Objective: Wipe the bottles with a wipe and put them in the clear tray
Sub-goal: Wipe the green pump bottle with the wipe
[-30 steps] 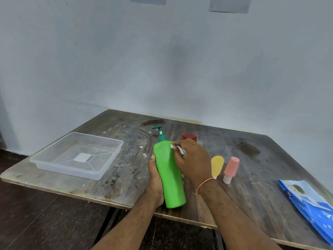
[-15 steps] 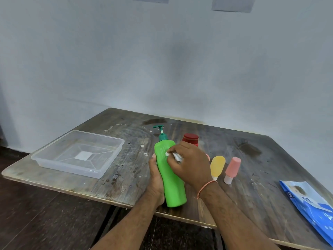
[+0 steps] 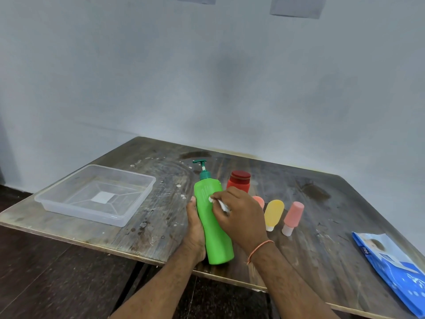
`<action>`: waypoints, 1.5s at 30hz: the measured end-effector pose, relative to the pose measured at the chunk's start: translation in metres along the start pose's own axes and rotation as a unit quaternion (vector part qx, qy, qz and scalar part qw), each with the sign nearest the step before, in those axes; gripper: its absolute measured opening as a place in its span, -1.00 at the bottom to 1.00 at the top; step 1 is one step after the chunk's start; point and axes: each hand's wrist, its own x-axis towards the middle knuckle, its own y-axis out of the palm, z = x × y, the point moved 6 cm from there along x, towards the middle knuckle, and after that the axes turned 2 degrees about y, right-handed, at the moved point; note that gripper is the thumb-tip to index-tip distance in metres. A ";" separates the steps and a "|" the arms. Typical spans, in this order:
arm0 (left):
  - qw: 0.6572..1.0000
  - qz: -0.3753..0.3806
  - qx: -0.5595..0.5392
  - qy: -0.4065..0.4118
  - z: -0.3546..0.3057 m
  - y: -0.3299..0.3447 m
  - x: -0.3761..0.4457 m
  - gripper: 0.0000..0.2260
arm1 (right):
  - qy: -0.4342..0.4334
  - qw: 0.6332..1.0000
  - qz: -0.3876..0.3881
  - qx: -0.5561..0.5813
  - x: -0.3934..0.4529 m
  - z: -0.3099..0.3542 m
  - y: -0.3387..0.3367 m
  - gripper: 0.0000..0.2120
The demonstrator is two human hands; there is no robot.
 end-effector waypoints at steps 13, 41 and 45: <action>1.000 0.004 -0.022 -0.009 0.002 0.004 -0.001 -0.34 | -0.021 1.000 0.006 -0.017 0.000 0.010 -0.001 -0.90; 1.000 -0.008 -0.010 -0.006 -0.003 0.003 -0.006 -0.34 | -0.032 0.998 0.053 0.001 0.026 0.018 0.001 -0.86; 1.000 -0.011 0.013 -0.006 -0.001 0.001 0.000 -0.31 | -0.005 1.000 0.017 -0.015 0.033 0.011 -0.002 -0.81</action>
